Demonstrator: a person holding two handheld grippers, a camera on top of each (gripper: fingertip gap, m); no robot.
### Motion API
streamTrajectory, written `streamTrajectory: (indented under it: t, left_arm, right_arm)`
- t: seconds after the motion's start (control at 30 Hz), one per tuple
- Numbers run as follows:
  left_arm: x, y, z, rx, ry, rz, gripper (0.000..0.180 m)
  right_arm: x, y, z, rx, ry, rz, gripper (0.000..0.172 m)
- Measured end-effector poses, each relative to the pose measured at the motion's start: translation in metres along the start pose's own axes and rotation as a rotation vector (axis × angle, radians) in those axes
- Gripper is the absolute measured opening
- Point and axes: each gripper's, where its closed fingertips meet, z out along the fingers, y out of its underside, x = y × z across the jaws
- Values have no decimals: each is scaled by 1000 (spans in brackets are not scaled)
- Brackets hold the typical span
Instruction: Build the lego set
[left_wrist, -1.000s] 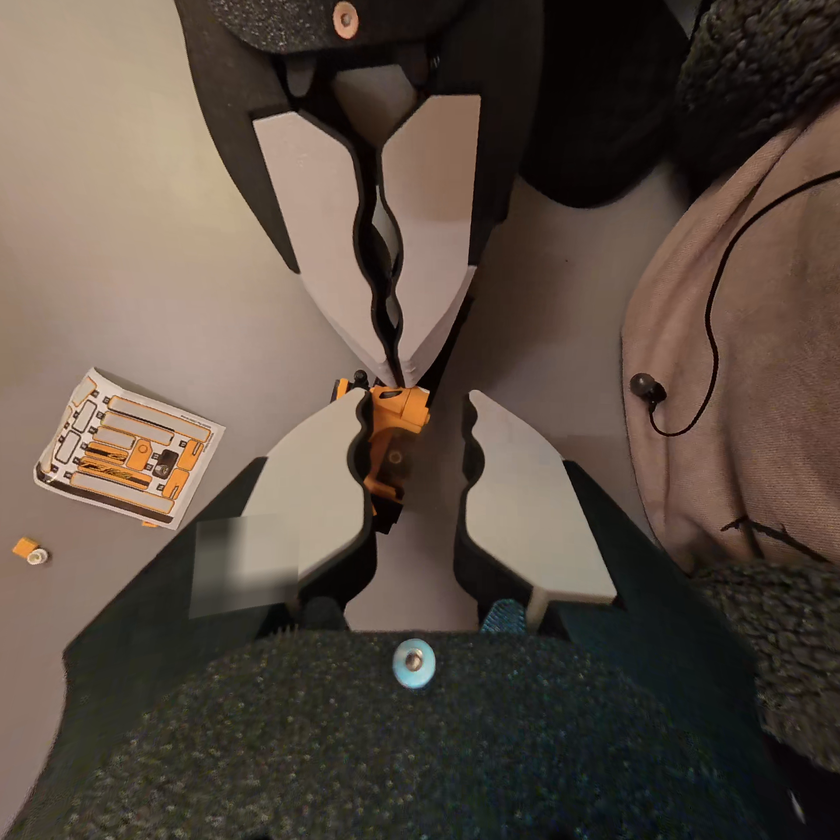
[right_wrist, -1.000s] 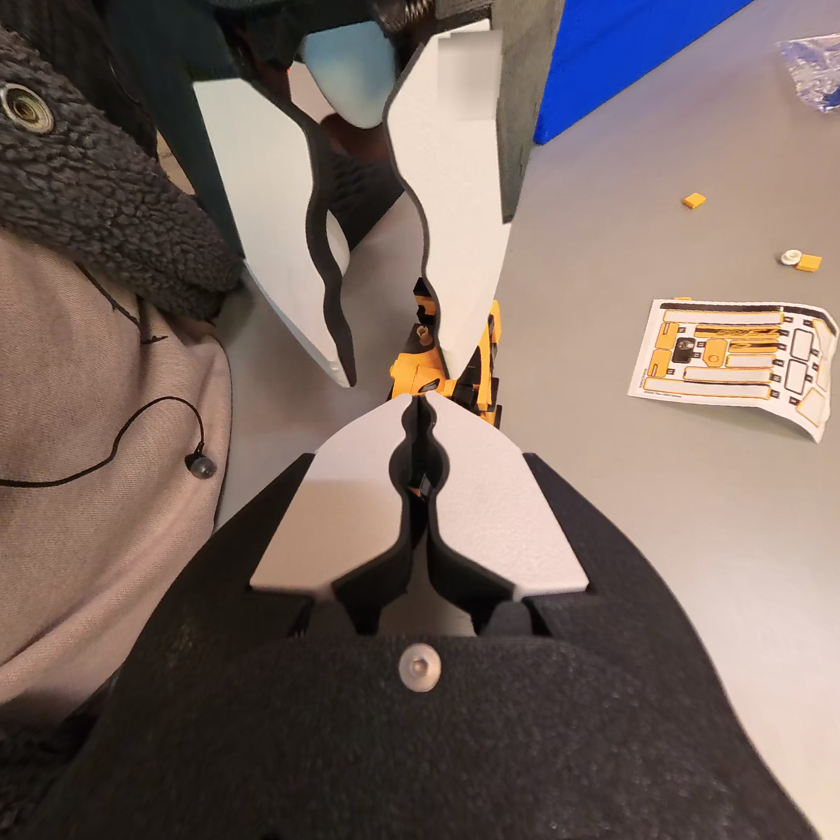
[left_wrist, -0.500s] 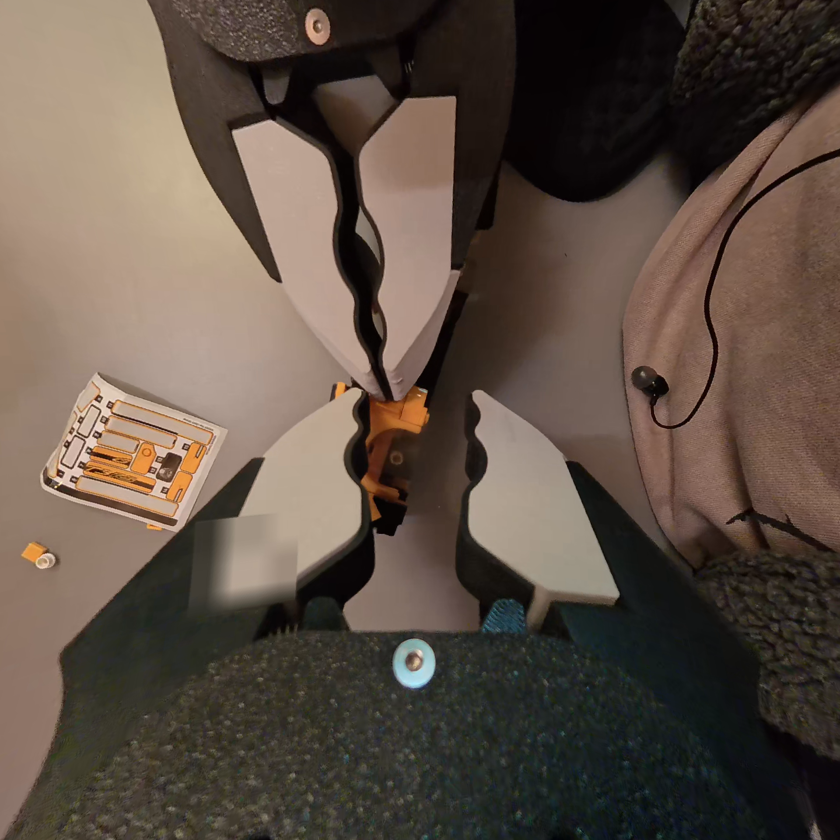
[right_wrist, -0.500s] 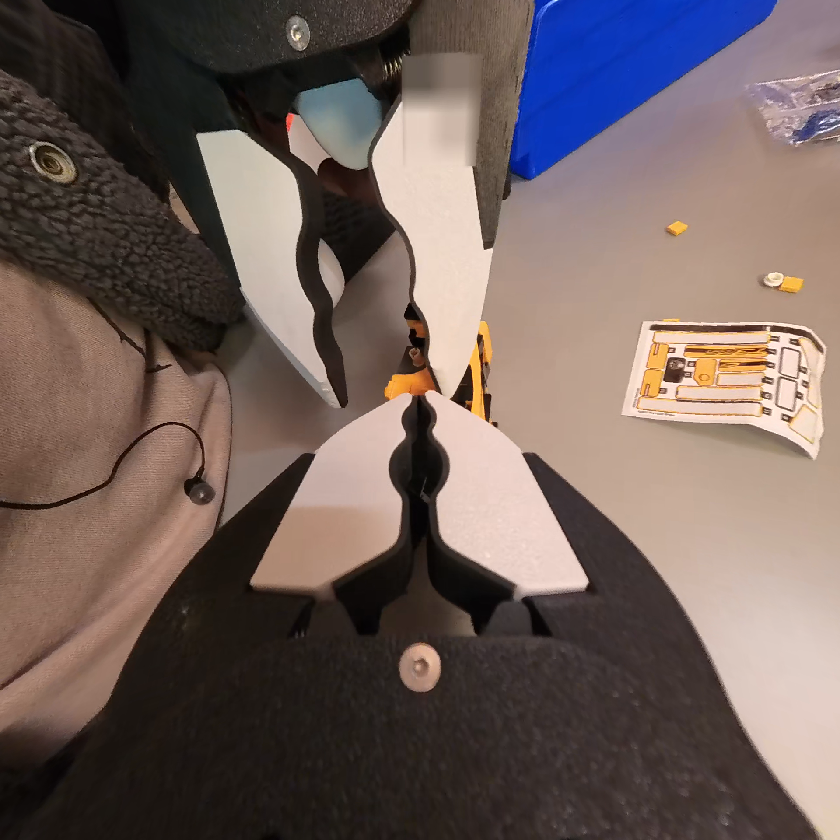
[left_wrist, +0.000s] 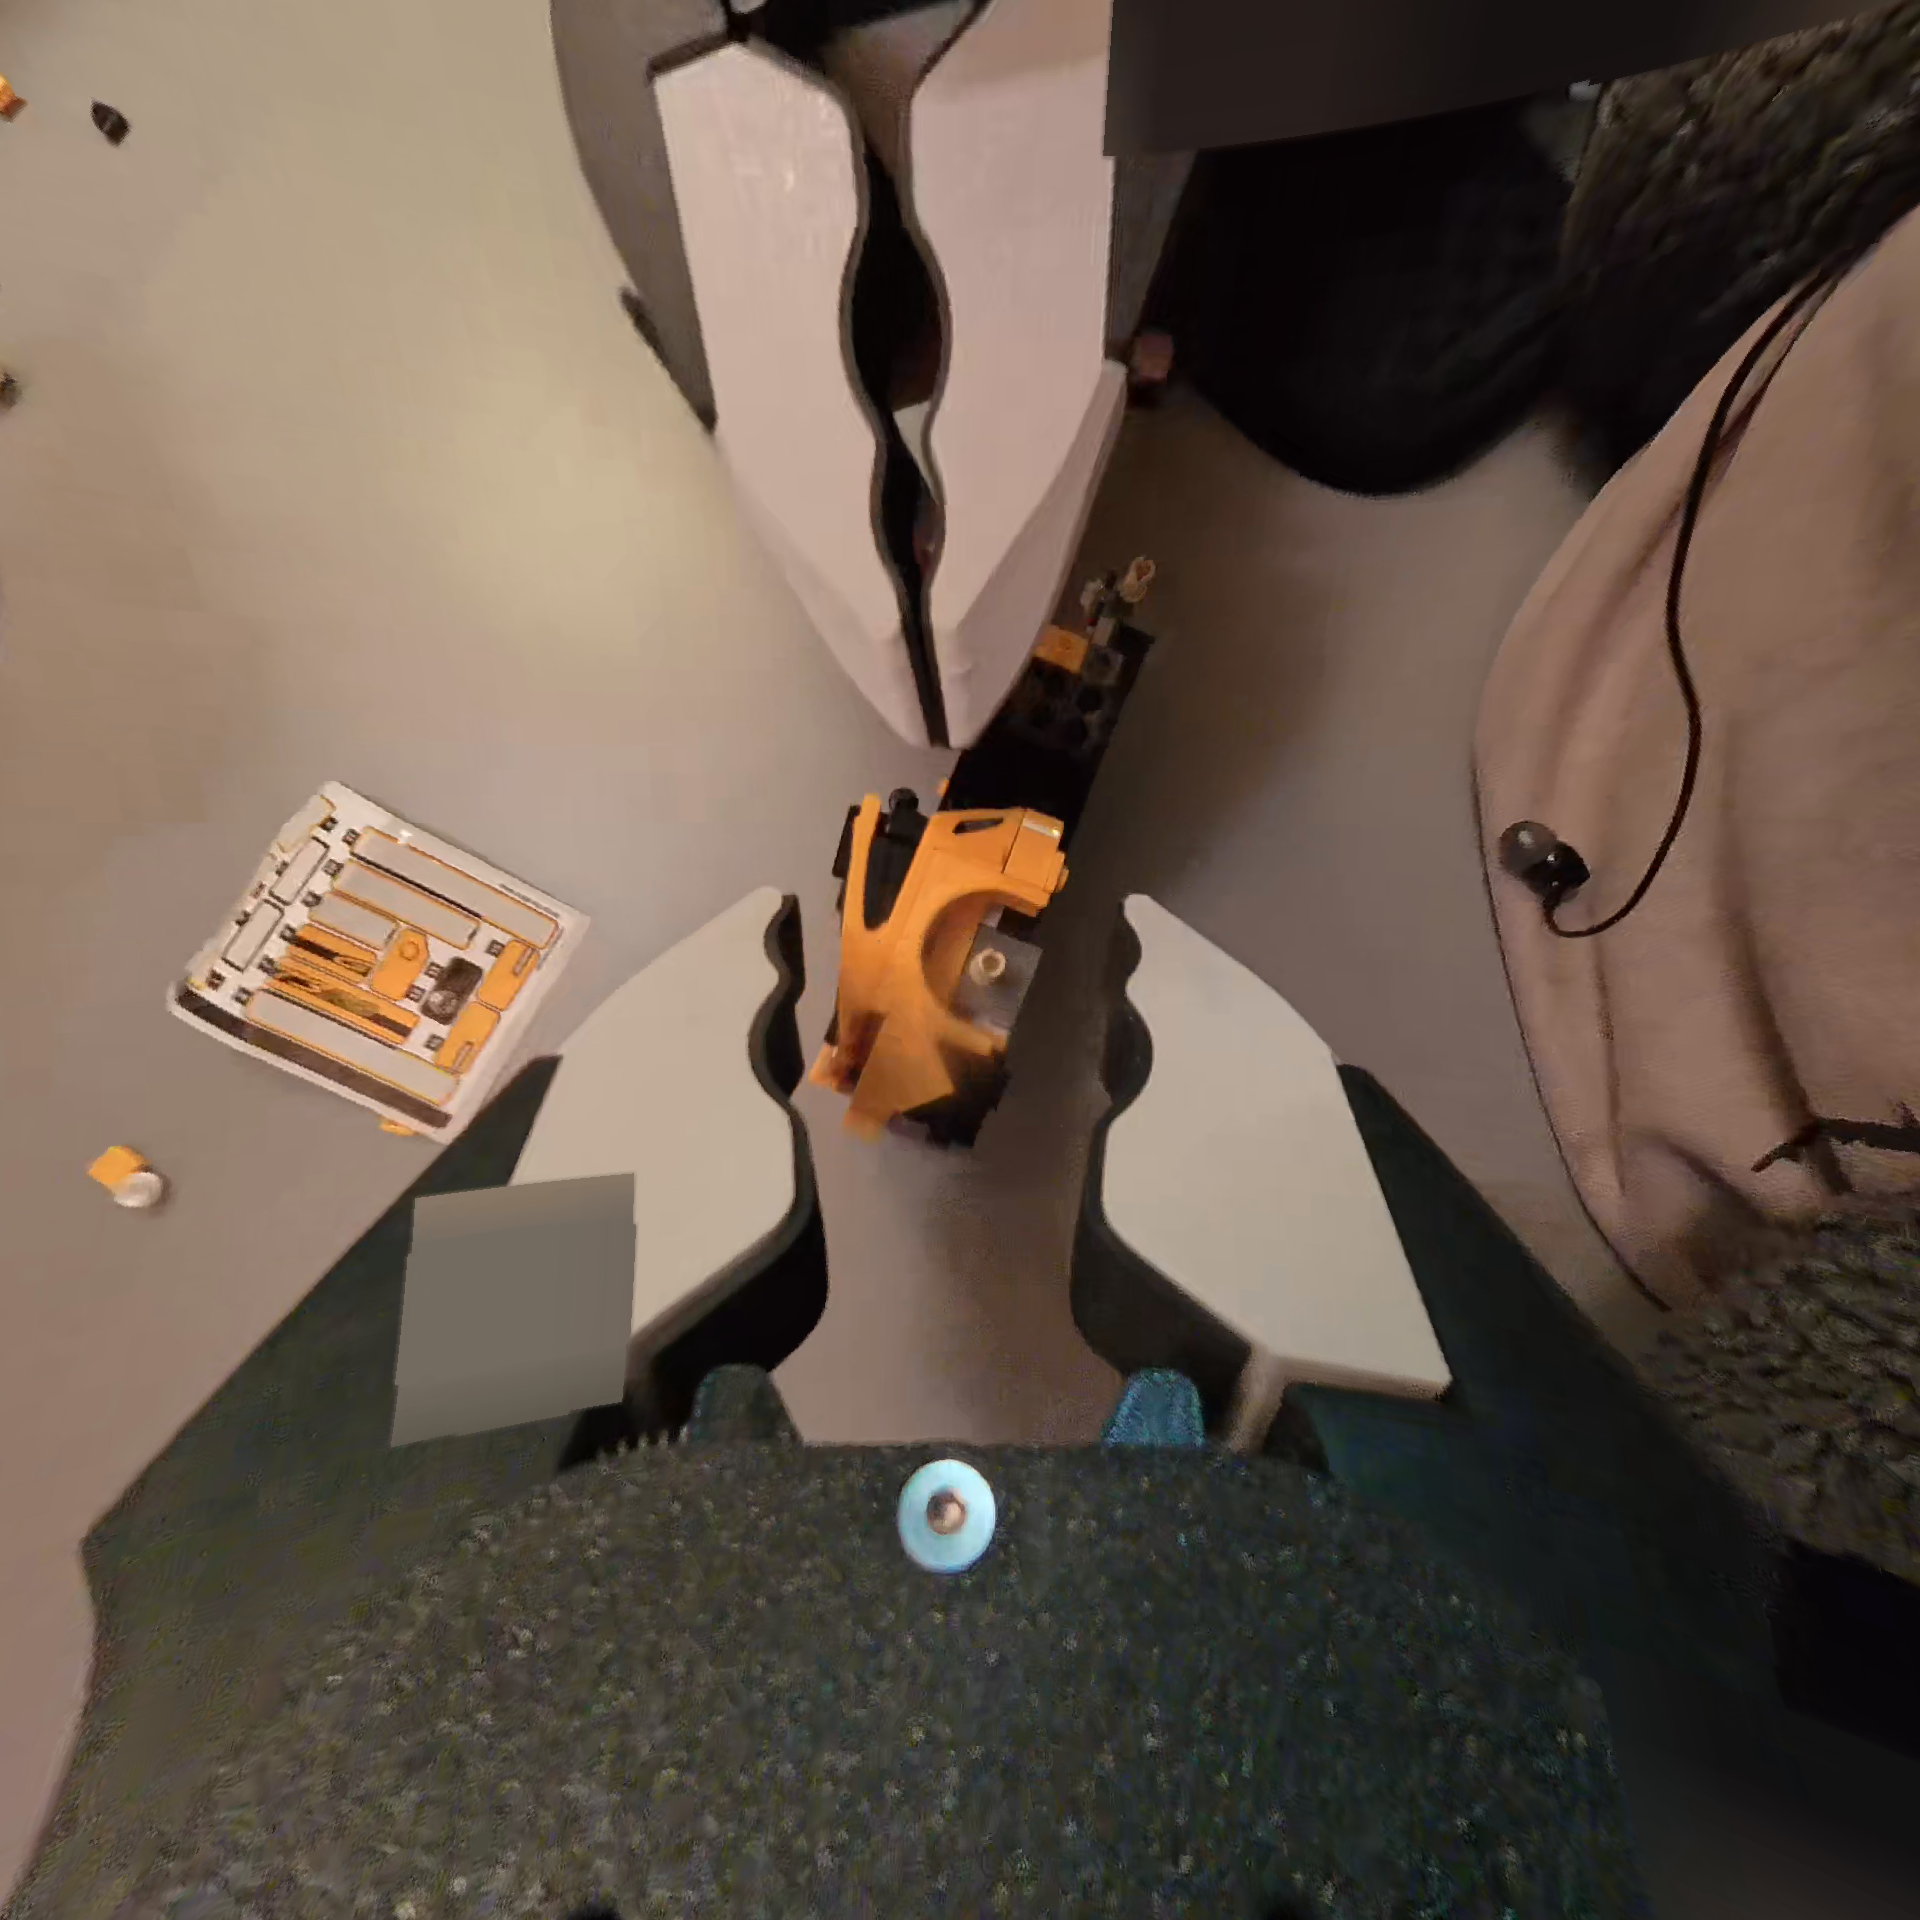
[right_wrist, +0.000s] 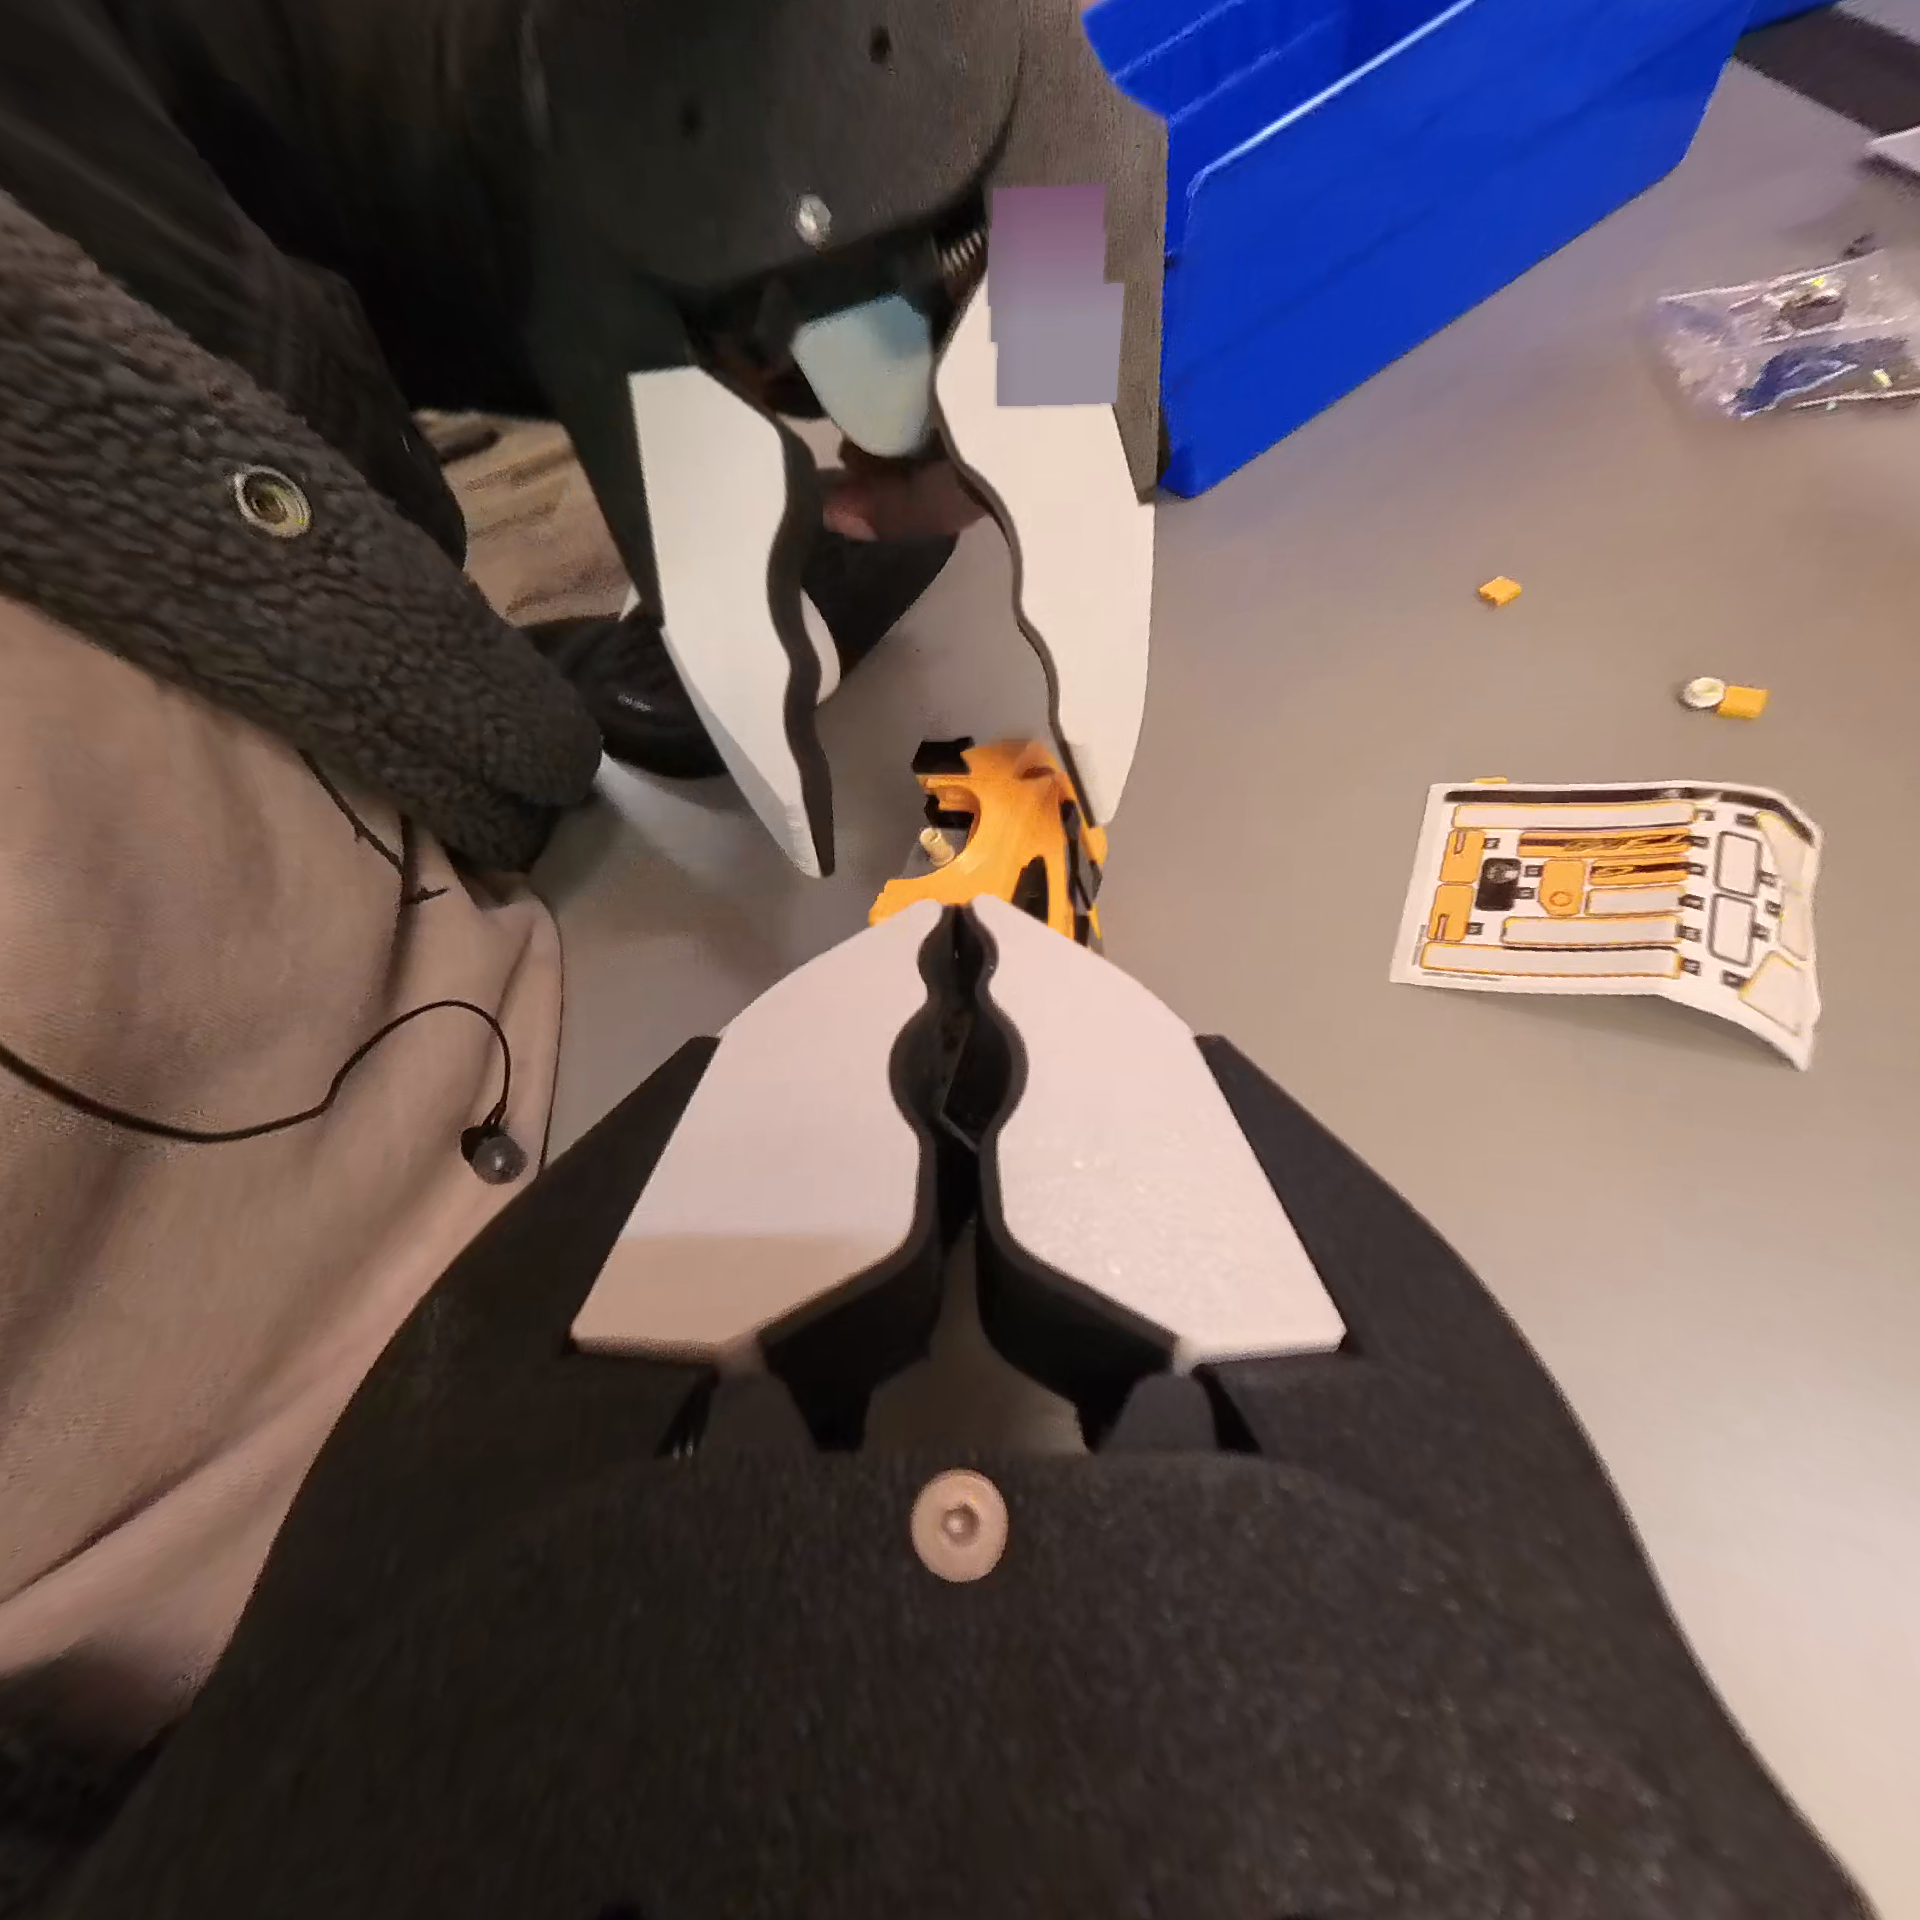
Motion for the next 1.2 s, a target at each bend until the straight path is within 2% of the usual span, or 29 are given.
streamTrajectory:
  t: [0.17,0.37,0.57,0.77,1.0,1.2]
  left_arm:
    - [-10,12,3,108,-32,-1,61]
    - [-5,18,12,150,-27,-6,43]
    - [-5,16,13,203,-77,-20,43]
    - [-4,15,13,248,-118,-23,43]
    - [-2,13,14,288,-138,-41,43]
    - [-2,12,15,295,-160,-47,42]
  right_arm:
    - [0,3,9,-36,47,-51,0]
    - [-4,9,18,-85,93,-114,0]
    - [-11,10,23,-140,92,-129,0]
    - [3,9,18,-152,131,-81,0]
    - [-4,11,24,-153,145,-83,0]
    - [16,5,30,-129,221,-51,0]
